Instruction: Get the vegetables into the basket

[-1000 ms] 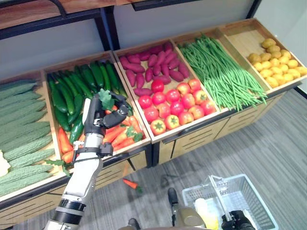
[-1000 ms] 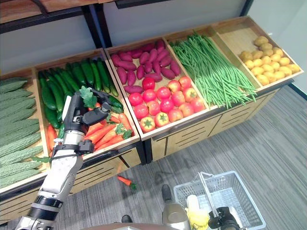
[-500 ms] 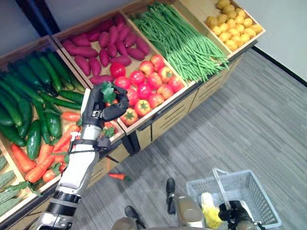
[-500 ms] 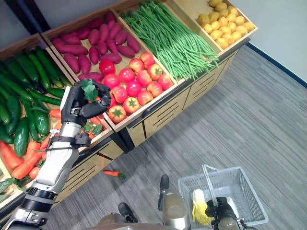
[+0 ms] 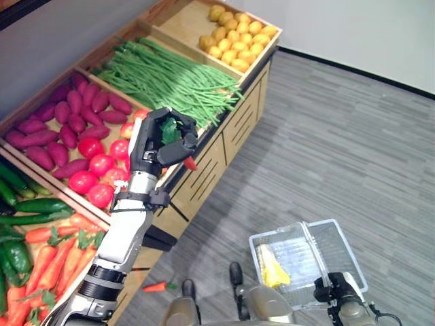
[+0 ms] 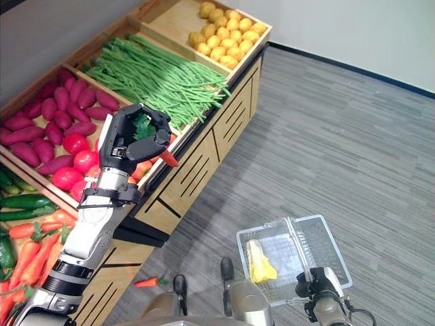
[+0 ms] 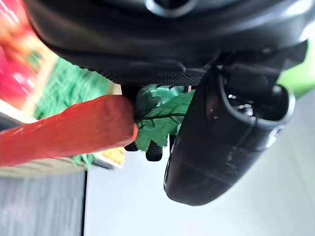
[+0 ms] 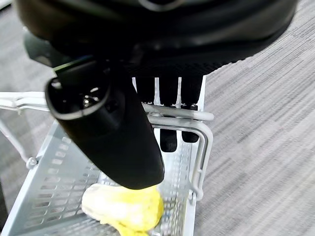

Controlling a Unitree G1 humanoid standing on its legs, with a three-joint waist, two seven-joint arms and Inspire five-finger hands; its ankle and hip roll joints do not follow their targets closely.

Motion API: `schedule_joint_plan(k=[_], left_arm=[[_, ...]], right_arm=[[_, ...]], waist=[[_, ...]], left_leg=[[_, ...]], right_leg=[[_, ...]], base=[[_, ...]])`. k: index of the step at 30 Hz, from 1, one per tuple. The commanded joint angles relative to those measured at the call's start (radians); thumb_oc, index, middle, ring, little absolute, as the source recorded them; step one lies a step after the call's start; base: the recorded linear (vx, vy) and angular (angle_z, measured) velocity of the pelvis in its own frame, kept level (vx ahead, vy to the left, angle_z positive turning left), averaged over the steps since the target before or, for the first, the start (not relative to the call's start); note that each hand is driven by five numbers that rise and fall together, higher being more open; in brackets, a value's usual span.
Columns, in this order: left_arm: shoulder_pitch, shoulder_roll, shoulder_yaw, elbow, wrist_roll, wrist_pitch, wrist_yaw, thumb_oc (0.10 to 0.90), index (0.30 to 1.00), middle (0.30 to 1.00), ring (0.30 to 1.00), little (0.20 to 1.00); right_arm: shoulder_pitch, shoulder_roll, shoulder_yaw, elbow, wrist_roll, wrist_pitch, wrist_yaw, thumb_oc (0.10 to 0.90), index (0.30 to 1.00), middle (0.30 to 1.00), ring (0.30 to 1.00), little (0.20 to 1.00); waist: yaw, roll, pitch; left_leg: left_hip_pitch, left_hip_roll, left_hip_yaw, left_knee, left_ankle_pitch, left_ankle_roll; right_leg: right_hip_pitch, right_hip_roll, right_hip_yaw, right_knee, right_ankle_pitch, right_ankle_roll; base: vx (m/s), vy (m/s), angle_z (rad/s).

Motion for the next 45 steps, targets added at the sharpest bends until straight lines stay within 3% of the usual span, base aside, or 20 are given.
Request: schedule_joint_plan(k=[1, 5, 8, 11, 12, 13, 17, 20, 21, 25, 27, 33, 42, 45], left_arm=[[-0.049, 0.028, 0.043, -0.138, 0.010, -0.124, 0.009, 0.400, 0.300, 0.300, 0.300, 0.300], [-0.040, 0.044, 0.045, -0.144, 0.013, -0.125, 0.001, 0.400, 0.300, 0.300, 0.300, 0.300], [-0.033, 0.053, 0.053, -0.132, 0.011, -0.131, 0.002, 0.400, 0.300, 0.300, 0.300, 0.300], [-0.029, 0.066, 0.060, -0.123, 0.008, -0.132, 0.004, 0.400, 0.300, 0.300, 0.300, 0.300], [-0.027, 0.068, 0.061, -0.121, 0.004, -0.131, 0.005, 0.400, 0.300, 0.300, 0.300, 0.300], [-0.021, 0.074, 0.068, -0.127, 0.005, -0.128, 0.005, 0.400, 0.300, 0.300, 0.300, 0.300], [-0.002, 0.087, 0.086, -0.142, 0.010, -0.120, 0.011, 0.400, 0.300, 0.300, 0.300, 0.300], [0.004, 0.094, 0.092, -0.143, 0.013, -0.118, 0.012, 0.400, 0.300, 0.300, 0.300, 0.300], [0.010, 0.092, 0.096, -0.149, 0.017, -0.116, 0.008, 0.400, 0.300, 0.300, 0.300, 0.300], [0.018, 0.082, 0.098, -0.149, 0.009, -0.112, 0.004, 0.400, 0.300, 0.300, 0.300, 0.300], [0.024, 0.077, 0.097, -0.158, -0.001, -0.112, -0.008, 0.400, 0.300, 0.300, 0.300, 0.300], [0.030, 0.079, 0.101, -0.155, 0.017, -0.104, 0.001, 0.400, 0.300, 0.300, 0.300, 0.300], [0.051, 0.081, 0.117, -0.155, 0.054, -0.093, 0.012, 0.400, 0.300, 0.300, 0.300, 0.300], [0.085, 0.114, 0.151, -0.167, 0.194, -0.070, 0.051, 0.400, 0.300, 0.300, 0.300, 0.300]], right_arm=[[0.017, -0.039, -0.023, 0.010, 0.029, -0.001, -0.038, 0.400, 0.300, 0.300, 0.300, 0.300], [0.020, -0.018, -0.019, 0.011, 0.020, 0.004, -0.029, 0.400, 0.300, 0.300, 0.300, 0.300], [0.002, 0.007, -0.004, -0.004, 0.017, 0.004, -0.030, 0.400, 0.300, 0.300, 0.300, 0.300], [-0.002, 0.020, 0.006, -0.005, 0.014, 0.003, -0.028, 0.400, 0.300, 0.300, 0.300, 0.300], [0.001, 0.024, 0.005, -0.003, 0.015, 0.002, -0.030, 0.400, 0.300, 0.300, 0.300, 0.300], [0.006, 0.025, 0.000, 0.005, 0.015, 0.002, -0.031, 0.400, 0.300, 0.300, 0.300, 0.300], [0.007, 0.028, -0.001, 0.012, 0.007, 0.003, -0.035, 0.400, 0.300, 0.300, 0.300, 0.300], [0.008, 0.027, 0.007, 0.006, 0.003, 0.000, -0.033, 0.400, 0.300, 0.300, 0.300, 0.300], [0.019, 0.028, 0.006, 0.003, 0.003, -0.001, -0.031, 0.400, 0.300, 0.300, 0.300, 0.300], [0.026, 0.027, 0.008, 0.002, 0.001, 0.000, -0.027, 0.400, 0.300, 0.300, 0.300, 0.300], [0.045, 0.016, -0.008, 0.015, 0.008, 0.002, -0.028, 0.400, 0.300, 0.300, 0.300, 0.300], [0.065, 0.001, -0.024, 0.032, 0.016, 0.005, -0.032, 0.400, 0.300, 0.300, 0.300, 0.300], [0.078, 0.003, -0.027, 0.042, 0.017, 0.004, -0.031, 0.400, 0.300, 0.300, 0.300, 0.300], [0.074, 0.007, -0.026, 0.054, 0.012, 0.006, -0.032, 0.400, 0.300, 0.300, 0.300, 0.300]], waist=[[0.025, -0.011, -0.032], [0.020, -0.027, -0.031], [0.019, -0.048, -0.023], [0.034, -0.048, -0.016], [0.039, -0.043, -0.016], [0.055, -0.030, -0.023], [0.086, -0.024, -0.060], [0.098, -0.036, -0.074], [0.100, -0.041, -0.082], [0.096, -0.039, -0.083], [0.093, -0.035, -0.088], [0.090, -0.028, -0.098], [0.094, -0.019, -0.115], [0.111, -0.015, -0.117]], left_leg=[[0.071, -0.006, 0.052, -0.075, -0.015, 0.019], [0.083, -0.039, 0.104, -0.088, -0.034, 0.046], [0.085, -0.053, 0.160, -0.097, -0.038, 0.061], [0.082, -0.034, 0.189, -0.095, -0.033, 0.065], [0.079, -0.025, 0.201, -0.092, -0.029, 0.067], [0.082, -0.013, 0.226, -0.094, -0.025, 0.072], [0.086, 0.001, 0.284, -0.116, -0.007, 0.073], [0.095, -0.004, 0.303, -0.121, -0.004, 0.067], [0.101, -0.001, 0.312, -0.109, -0.006, 0.061], [0.104, 0.016, 0.319, -0.091, 0.001, 0.043], [0.111, 0.028, 0.315, -0.116, 0.031, 0.023], [0.119, 0.037, 0.304, -0.153, 0.061, 0.008], [0.139, 0.030, 0.293, -0.198, 0.079, 0.008], [0.144, 0.023, 0.277, -0.202, 0.070, 0.011]], right_leg=[[0.016, -0.196, 0.020, 0.049, -0.060, 0.185], [-0.029, -0.222, 0.072, 0.058, -0.021, 0.219], [-0.080, -0.237, 0.098, 0.065, 0.045, 0.259], [-0.098, -0.236, 0.044, 0.123, 0.031, 0.255], [-0.091, -0.242, 0.004, 0.153, 0.015, 0.249], [-0.061, -0.261, -0.079, 0.214, -0.023, 0.232], [-0.005, -0.292, -0.180, 0.287, -0.043, 0.225], [0.018, -0.292, -0.200, 0.231, -0.035, 0.229], [0.040, -0.279, -0.211, 0.187, -0.065, 0.220], [0.084, -0.242, -0.212, 0.103, -0.097, 0.204], [0.114, -0.218, -0.222, 0.038, -0.098, 0.197], [0.151, -0.198, -0.234, -0.021, -0.092, 0.194], [0.173, -0.196, -0.252, -0.030, -0.086, 0.193], [0.183, -0.204, -0.269, -0.021, -0.092, 0.198]], base=[[-0.03, 0.170, -0.08], [-0.06, 0.245, -0.12], [-0.10, 0.143, -0.63], [-0.10, 0.032, -0.57], [-0.08, 0.065, -0.73], [-0.09, 0.078, -0.69], [-0.04, 0.004, -0.45], [0.04, -0.062, -0.52], [0.09, -0.150, -0.47], [0.03, -0.130, -0.29], [0.02, -0.180, -0.16], [0.03, -0.071, 0.02], [0.01, -0.007, 0.08], [-0.01, 0.015, 0.10]])
